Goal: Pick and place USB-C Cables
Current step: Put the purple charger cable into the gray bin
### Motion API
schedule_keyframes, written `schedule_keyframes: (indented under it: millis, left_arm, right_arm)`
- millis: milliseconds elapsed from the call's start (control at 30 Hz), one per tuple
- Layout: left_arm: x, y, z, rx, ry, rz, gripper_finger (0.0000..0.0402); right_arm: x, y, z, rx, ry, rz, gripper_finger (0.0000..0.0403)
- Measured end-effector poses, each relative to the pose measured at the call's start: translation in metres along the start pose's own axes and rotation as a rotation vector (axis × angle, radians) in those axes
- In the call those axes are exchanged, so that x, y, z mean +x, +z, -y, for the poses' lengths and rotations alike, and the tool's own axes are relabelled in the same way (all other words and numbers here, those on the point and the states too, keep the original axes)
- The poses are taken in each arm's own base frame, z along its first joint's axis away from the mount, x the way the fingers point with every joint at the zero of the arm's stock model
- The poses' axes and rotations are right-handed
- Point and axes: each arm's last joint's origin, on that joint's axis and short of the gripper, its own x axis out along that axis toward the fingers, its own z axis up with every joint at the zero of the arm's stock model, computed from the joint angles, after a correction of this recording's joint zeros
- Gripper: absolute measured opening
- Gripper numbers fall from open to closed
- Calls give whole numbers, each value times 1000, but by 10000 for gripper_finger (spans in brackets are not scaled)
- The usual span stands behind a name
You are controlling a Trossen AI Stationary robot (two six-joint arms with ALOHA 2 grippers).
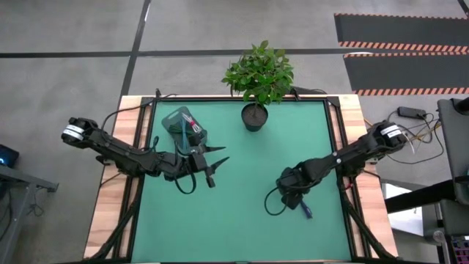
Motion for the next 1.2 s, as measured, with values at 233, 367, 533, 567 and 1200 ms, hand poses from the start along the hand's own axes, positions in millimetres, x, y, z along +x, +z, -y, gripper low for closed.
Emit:
schedule_keyframes:
  millis: [233,367,533,567,1200]
  left_arm:
    - [0,0,0,0,1,-1,147]
    - [0,0,0,0,2,0,147]
    - [0,0,-1,0,19,-6,147]
    - [0,0,-1,0,19,-7,147]
    - [0,0,-1,0,18,-7,148]
  right_arm:
    - [14,5,-2,5,-47,-7,137]
    - [20,6,-3,1,-62,-16,137]
    - [22,8,-5,-6,-54,-3,117]
    - [23,8,-5,-5,-59,-1,109]
    - [8,7,-4,-155,-27,79,15]
